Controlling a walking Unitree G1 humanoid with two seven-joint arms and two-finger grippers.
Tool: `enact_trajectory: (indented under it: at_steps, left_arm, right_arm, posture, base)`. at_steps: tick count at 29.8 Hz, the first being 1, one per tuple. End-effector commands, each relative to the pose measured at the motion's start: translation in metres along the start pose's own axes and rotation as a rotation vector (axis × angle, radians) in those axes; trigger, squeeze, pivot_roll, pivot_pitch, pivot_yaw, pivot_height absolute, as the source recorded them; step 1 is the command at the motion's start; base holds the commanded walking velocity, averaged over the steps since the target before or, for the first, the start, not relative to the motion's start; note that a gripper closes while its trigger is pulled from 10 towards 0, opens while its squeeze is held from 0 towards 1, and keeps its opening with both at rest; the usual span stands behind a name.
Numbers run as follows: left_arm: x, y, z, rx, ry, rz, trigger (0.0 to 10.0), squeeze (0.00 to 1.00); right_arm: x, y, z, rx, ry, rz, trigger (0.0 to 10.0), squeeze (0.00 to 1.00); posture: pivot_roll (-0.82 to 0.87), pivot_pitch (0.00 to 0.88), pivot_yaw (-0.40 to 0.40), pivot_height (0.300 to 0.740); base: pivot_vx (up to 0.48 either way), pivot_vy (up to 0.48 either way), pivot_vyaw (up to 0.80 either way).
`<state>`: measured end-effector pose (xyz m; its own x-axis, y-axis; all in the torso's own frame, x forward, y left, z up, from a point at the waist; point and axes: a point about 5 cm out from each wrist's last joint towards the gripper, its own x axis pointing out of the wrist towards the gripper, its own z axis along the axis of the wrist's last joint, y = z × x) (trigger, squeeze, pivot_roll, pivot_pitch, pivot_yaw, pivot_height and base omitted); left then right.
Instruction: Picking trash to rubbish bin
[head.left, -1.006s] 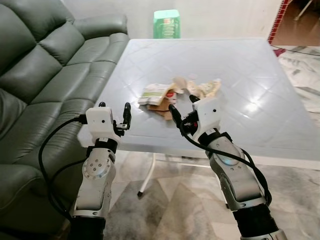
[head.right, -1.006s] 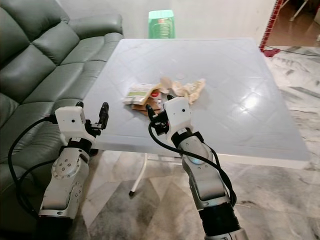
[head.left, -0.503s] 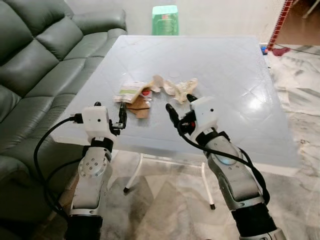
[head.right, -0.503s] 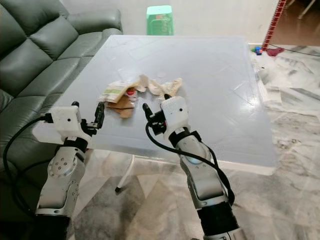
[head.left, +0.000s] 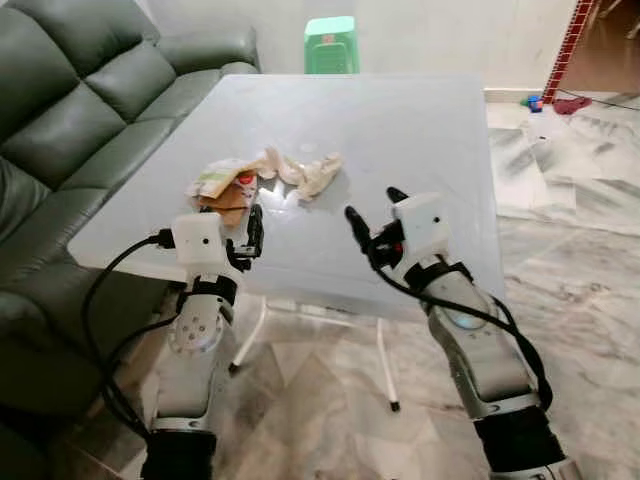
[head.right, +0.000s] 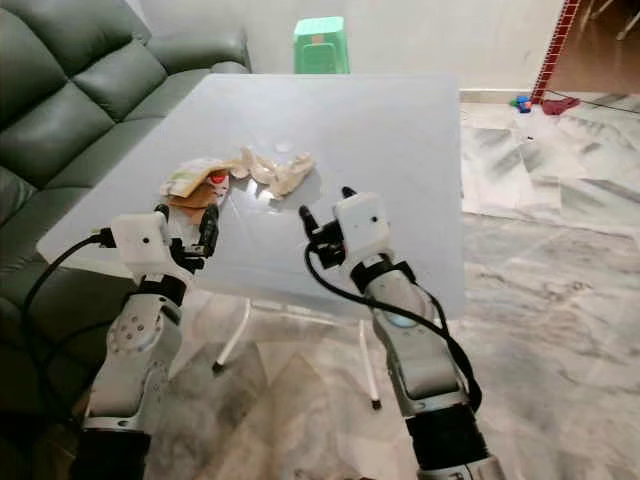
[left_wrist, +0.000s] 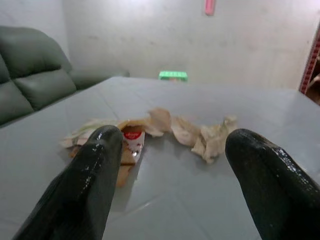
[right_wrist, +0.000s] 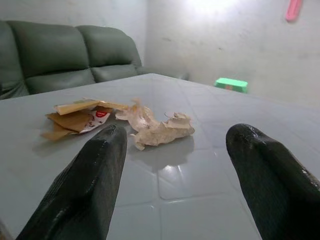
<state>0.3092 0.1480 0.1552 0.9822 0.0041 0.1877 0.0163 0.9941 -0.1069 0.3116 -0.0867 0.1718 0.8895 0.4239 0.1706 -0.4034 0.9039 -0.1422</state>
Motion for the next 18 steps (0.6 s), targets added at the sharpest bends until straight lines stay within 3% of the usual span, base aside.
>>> enact_trajectory:
  at_steps: [1, 3, 11, 18]
  left_arm:
    - [0.0005, 0.0113, -0.0031, -0.031, 0.03, 0.045, 10.0, 0.0]
    - [0.0011, 0.0119, -0.0029, -0.035, 0.032, 0.042, 10.0, 0.0]
    - [0.0014, 0.0119, -0.0052, -0.062, 0.045, 0.048, 10.0, 0.0]
    - [0.0015, 0.0113, -0.0053, -0.044, 0.048, 0.038, 10.0, 0.0]
  right_arm:
    - [0.0025, 0.0015, 0.0066, 0.002, -0.026, 0.01, 10.0, 0.0]
    - [0.0026, 0.0011, 0.0063, 0.002, -0.025, 0.01, 10.0, 0.0]
    - [0.0014, 0.0018, 0.0053, 0.003, -0.022, 0.008, 10.0, 0.0]
    - [0.0005, 0.0004, 0.0047, 0.0, -0.018, 0.003, 10.0, 0.0]
  posture:
    - [-0.04, 0.056, 0.046, 0.74]
    - [-0.04, 0.055, 0.047, 0.74]
    - [-0.05, 0.059, 0.049, 0.74]
    - [-0.05, 0.059, 0.051, 0.74]
  base:
    - [0.0, 0.0, 0.0]
    - [0.0, 0.0, 0.0]
    - [0.0, 0.48, 0.0]
    - [0.0, 0.0, 0.0]
